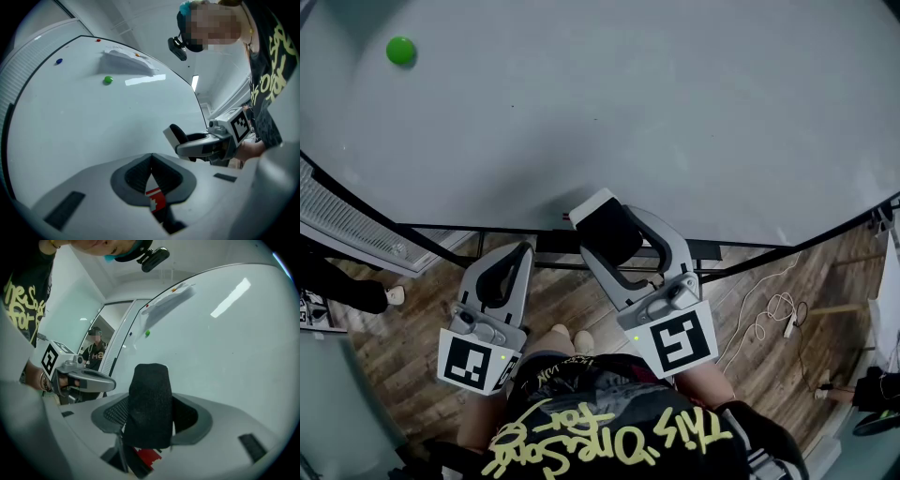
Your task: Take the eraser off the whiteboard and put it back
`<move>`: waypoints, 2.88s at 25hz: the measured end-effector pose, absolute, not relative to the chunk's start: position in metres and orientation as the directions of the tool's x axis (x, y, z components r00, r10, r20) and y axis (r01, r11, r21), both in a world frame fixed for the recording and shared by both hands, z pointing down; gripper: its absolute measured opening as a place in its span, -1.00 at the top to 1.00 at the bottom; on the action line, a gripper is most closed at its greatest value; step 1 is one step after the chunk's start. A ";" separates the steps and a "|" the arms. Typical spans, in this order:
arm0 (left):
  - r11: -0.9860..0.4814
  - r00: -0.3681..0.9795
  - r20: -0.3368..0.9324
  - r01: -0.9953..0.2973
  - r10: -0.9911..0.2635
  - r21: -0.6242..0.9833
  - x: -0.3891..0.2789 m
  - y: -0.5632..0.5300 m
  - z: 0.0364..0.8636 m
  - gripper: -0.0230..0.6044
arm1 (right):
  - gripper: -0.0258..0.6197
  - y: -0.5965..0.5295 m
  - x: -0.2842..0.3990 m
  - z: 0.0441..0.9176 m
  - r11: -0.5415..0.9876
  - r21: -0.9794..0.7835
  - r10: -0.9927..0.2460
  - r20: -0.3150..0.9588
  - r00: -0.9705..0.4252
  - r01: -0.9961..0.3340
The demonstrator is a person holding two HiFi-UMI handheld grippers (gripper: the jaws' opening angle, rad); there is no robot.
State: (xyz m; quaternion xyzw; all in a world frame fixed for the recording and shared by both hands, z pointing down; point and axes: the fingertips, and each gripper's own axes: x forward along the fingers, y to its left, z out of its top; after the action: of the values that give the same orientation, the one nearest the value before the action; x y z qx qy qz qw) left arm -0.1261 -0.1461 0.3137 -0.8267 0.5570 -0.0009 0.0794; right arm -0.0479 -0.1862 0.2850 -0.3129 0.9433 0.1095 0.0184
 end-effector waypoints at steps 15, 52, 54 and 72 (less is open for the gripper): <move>-0.370 0.384 -0.093 -0.919 -0.919 -0.137 -0.127 -0.147 0.313 0.90 | 0.11 -0.189 -0.044 0.277 0.766 0.186 -0.605 -0.116 -0.787 -0.616; -0.363 0.375 -0.083 -0.923 -0.923 -0.131 -0.131 -0.144 0.317 0.90 | 0.11 -0.246 -0.003 0.207 0.454 0.310 -0.810 -0.247 -0.531 -0.836; -0.363 0.375 -0.086 -0.922 -0.923 -0.132 -0.131 -0.144 0.317 0.90 | 0.11 -0.249 -0.003 0.207 0.442 0.315 -0.815 -0.251 -0.522 -0.840; -0.367 0.379 -0.084 -0.921 -0.922 -0.129 -0.133 -0.148 0.317 0.91 | 0.11 -0.254 -0.005 0.212 0.406 0.323 -0.827 -0.268 -0.494 -0.855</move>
State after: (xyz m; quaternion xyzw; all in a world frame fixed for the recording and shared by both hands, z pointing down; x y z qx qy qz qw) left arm -0.1331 -0.1480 0.3169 -0.8267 0.5573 -0.0015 0.0773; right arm -0.0052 -0.2541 0.2124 -0.5018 0.8378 0.2124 0.0327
